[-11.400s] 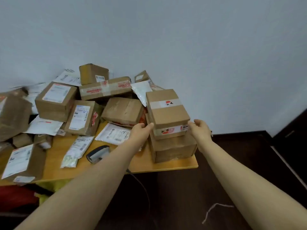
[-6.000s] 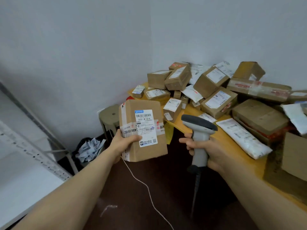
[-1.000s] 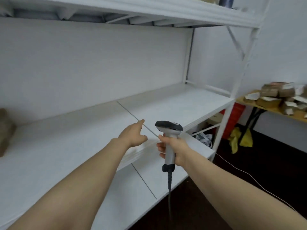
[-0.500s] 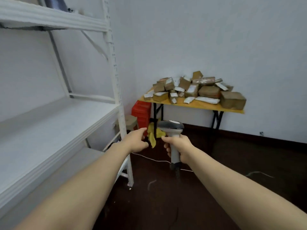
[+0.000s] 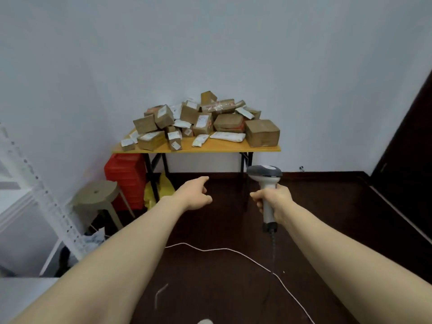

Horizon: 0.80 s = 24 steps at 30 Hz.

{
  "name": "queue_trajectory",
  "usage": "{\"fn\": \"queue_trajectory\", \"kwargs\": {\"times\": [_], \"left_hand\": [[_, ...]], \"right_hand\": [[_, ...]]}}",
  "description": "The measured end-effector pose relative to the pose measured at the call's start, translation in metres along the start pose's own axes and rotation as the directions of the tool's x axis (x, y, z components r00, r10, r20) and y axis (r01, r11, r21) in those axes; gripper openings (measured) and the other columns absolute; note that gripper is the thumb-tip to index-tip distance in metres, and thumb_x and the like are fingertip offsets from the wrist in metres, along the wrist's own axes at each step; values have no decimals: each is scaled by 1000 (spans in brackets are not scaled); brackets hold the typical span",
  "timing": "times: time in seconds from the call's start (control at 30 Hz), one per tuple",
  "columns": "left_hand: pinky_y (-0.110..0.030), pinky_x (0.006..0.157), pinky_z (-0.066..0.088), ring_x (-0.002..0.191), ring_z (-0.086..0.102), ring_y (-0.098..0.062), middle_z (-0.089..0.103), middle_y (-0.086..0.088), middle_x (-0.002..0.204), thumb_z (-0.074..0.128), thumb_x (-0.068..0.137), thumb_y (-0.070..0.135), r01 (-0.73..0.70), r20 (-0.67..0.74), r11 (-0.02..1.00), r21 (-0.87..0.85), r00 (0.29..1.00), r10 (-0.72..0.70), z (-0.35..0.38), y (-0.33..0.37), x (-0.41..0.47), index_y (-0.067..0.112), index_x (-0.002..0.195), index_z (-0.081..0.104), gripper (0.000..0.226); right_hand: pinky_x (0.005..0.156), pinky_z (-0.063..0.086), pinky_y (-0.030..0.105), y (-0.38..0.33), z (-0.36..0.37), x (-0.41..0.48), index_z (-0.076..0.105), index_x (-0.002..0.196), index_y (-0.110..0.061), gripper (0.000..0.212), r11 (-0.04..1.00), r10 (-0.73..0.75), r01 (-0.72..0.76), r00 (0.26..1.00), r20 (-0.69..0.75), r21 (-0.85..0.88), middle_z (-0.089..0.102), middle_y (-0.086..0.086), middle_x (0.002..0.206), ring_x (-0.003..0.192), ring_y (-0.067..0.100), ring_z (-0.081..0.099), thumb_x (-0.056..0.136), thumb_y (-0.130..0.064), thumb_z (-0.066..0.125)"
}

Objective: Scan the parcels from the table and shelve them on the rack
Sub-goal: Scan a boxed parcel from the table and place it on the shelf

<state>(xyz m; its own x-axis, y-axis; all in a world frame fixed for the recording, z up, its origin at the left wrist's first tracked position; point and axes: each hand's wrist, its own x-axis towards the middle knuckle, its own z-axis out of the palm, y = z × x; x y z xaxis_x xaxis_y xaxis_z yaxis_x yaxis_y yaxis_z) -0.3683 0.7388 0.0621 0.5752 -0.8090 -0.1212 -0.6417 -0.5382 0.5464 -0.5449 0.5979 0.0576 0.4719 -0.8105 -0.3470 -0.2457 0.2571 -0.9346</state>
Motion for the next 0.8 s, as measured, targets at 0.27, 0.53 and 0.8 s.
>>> {"fn": "queue_trajectory", "kwargs": {"times": [0.27, 0.53, 0.8], "left_hand": [[-23, 84, 44, 103, 55, -13, 55, 1, 125, 67, 84, 23, -21, 106, 996, -92, 994, 31, -15, 1, 194, 21, 150, 27, 78], [-23, 84, 41, 108, 54, -15, 55, -3, 125, 63, 88, 20, -74, 225, 996, -58, 971, 85, -16, 34, 341, 15, 149, 30, 69], [-22, 91, 38, 123, 50, -19, 50, -5, 138, 62, 88, 22, -62, 266, 997, -35, 962, 69, 17, 60, 476, 16, 147, 35, 65]], "right_hand": [[50, 45, 30, -62, -1, 166, 56, 82, -6, 16, 988, -97, 72, 978, -184, -137, 61, 10, 59, 47, 18, 53, 77, 3, 70], [52, 46, 32, -88, -26, 290, 57, 84, -10, 17, 991, -104, 73, 951, -291, -116, 65, 9, 64, 51, 18, 57, 80, -5, 73], [52, 49, 30, -105, -55, 436, 63, 83, -4, 12, 999, -39, 43, 945, -326, 4, 69, 10, 66, 54, 18, 63, 80, -6, 75]]}}
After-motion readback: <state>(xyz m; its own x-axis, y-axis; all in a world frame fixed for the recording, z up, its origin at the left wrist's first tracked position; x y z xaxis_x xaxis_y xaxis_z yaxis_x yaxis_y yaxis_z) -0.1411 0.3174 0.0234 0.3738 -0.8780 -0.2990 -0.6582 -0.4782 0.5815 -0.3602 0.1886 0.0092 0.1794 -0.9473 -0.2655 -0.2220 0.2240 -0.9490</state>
